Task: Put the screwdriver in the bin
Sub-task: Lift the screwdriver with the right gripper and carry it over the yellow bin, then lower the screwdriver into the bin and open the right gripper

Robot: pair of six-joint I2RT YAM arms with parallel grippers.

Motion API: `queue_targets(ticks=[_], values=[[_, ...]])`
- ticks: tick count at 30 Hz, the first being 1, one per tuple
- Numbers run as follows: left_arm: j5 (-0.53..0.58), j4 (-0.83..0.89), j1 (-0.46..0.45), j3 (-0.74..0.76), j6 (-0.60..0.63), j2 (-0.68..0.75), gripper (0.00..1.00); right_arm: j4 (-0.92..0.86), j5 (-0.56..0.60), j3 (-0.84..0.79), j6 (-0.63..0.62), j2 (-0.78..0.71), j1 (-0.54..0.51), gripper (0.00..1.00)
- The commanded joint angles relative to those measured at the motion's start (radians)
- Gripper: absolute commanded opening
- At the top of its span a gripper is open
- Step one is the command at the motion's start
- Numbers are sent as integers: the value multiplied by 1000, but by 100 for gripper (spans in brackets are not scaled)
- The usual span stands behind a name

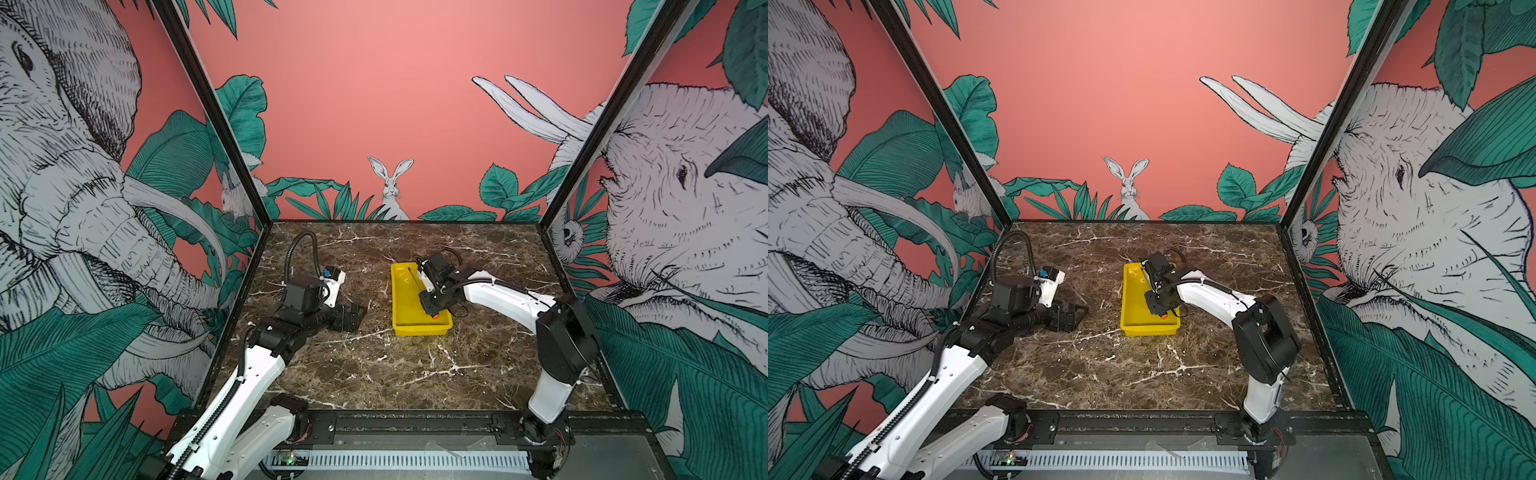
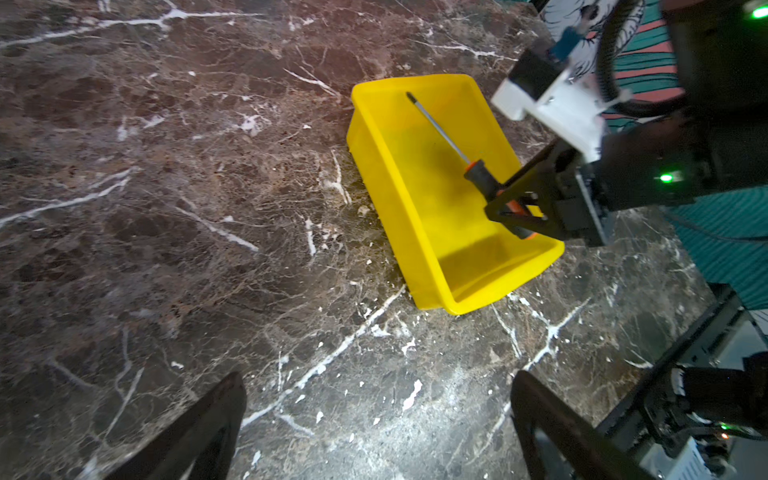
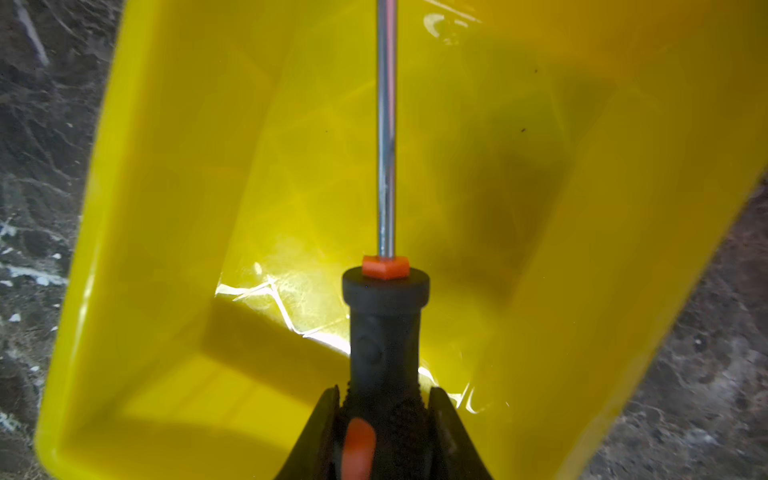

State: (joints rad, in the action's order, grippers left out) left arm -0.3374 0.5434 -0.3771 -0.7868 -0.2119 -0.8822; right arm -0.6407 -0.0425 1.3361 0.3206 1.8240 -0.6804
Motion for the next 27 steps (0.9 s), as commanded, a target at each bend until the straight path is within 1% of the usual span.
queue_targets(ticks=[1,9,15,22,27], values=[[-92,-37,-5,11,12,1,100,43,-16,29,-11,31,-4,15],[-111,-103,-5,52,32,82,100,64,-14,23,-11,76,-4,18],[-107,-90,-5,49,24,65,100,67,-8,17,-20,96,-3,23],[-90,-87,-4,51,19,73,100,77,-8,9,-21,104,-3,26],[-70,-83,-4,58,20,80,100,77,-8,12,-22,109,-3,34]])
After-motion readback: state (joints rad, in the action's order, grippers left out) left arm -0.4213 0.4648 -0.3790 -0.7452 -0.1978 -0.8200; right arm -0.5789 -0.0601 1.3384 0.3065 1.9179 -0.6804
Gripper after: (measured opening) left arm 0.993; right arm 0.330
